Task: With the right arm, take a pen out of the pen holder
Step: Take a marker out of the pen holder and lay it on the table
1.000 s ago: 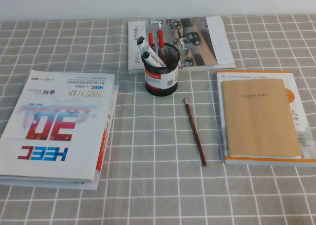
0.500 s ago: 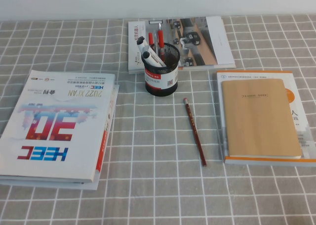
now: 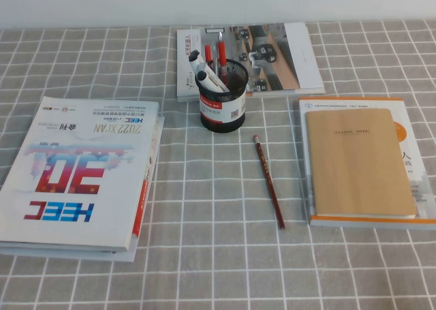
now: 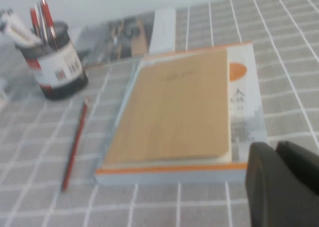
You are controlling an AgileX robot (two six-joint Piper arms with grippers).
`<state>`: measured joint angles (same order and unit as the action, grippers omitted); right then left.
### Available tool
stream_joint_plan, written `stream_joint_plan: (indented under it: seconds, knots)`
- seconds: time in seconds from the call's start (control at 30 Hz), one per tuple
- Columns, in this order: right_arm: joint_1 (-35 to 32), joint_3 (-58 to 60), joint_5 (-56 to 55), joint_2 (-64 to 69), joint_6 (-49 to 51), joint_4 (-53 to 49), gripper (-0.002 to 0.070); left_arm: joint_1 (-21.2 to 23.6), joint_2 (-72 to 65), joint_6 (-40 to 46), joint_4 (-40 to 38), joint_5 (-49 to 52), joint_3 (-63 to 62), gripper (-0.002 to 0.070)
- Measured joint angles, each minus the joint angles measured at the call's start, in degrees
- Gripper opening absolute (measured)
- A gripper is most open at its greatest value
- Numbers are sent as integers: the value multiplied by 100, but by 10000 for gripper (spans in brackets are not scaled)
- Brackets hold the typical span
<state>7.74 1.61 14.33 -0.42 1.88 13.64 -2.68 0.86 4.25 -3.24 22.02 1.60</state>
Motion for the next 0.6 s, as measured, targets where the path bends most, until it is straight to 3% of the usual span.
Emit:
stream_joint_plan:
  seconds: [0.23, 0.6]
  knots:
    - [0, 0, -1001, 0, 0, 897, -12, 0, 0, 0, 0, 0, 0, -5]
    - [0, 0, -1234, 0, 0, 1762, -13, 0, 0, 0, 0, 0, 0, -5]
